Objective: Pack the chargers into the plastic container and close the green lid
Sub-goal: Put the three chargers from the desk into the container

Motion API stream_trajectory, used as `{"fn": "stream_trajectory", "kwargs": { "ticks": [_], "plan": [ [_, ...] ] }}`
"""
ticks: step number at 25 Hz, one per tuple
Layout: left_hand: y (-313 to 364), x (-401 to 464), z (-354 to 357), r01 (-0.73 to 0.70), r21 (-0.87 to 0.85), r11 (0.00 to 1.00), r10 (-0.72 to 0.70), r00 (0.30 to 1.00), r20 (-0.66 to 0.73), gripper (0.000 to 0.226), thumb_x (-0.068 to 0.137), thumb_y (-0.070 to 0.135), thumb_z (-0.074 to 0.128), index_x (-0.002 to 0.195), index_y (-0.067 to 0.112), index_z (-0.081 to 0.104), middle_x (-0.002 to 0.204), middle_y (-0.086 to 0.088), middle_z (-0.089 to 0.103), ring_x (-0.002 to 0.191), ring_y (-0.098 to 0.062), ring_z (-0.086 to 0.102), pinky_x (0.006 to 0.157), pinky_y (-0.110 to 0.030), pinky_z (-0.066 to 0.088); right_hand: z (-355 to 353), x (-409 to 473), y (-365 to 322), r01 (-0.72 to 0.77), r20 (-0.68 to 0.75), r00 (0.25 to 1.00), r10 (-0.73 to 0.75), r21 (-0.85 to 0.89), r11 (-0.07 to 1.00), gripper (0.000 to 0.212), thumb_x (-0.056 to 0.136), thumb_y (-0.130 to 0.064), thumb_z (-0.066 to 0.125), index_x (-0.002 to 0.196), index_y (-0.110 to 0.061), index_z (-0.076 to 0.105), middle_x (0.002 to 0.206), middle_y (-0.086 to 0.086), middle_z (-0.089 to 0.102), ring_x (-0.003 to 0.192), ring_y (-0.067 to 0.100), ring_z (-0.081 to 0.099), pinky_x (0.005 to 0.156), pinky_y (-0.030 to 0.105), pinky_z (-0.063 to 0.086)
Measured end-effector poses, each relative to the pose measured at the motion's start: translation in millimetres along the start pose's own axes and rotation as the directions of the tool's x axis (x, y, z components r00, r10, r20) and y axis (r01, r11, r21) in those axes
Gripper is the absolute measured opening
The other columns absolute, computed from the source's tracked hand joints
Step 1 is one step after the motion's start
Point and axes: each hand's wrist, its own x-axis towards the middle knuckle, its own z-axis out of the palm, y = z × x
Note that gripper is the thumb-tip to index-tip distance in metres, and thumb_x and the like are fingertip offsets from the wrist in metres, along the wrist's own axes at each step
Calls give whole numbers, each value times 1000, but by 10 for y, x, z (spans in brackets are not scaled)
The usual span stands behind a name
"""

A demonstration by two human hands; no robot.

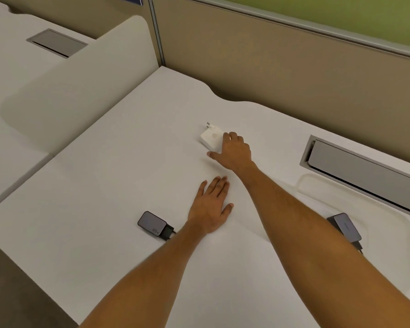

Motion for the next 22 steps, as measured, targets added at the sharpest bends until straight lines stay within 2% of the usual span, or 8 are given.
{"fn": "stream_trajectory", "kwargs": {
  "ticks": [6, 12, 17, 22],
  "plan": [
    [-2, 0, 13, 0, -1, 1000, 0, 1000, -30, 66, 94, 51, 15, 149, 14, 14, 160, -1, 12, 148, -16, 5, 120, -41, -1, 148, 205, -147, -76, 5, 997, 76, 55, 996, 81, 79, -59, 62, 135, -7, 35, 133, 12, 45, 120, 29, 45, 92, 43, 43],
    [-1, -4, 30, -7, -14, 1000, 7, 999, -42, 66, 94, 51, 16, 149, 14, 15, 160, -2, 13, 148, -16, 6, 120, -42, 2, 215, 349, -172, -101, 13, 995, 100, 134, 986, 85, 82, -42, 68, 143, -3, 24, 140, 15, 41, 126, 32, 42, 97, 44, 42],
    [4, -5, 31, 2, -12, 1000, -2, 999, -41, 66, 94, 51, 16, 150, 15, 15, 160, -1, 14, 148, -16, 7, 120, -42, 2, 170, 401, -194, -78, -40, 996, 80, 56, 995, 72, 76, -37, 73, 131, -3, 41, 124, 14, 54, 111, 28, 54, 88, 36, 45],
    [5, 0, 48, 1, 1, 1000, -1, 999, -42, 66, 94, 52, 18, 149, 15, 15, 160, -1, 14, 148, -16, 7, 120, -41, 2, 76, 295, -159, -49, -83, 995, 55, 70, 996, 72, 75, -41, 74, 129, -4, 43, 122, 12, 57, 109, 27, 56, 87, 35, 47]
  ]
}}
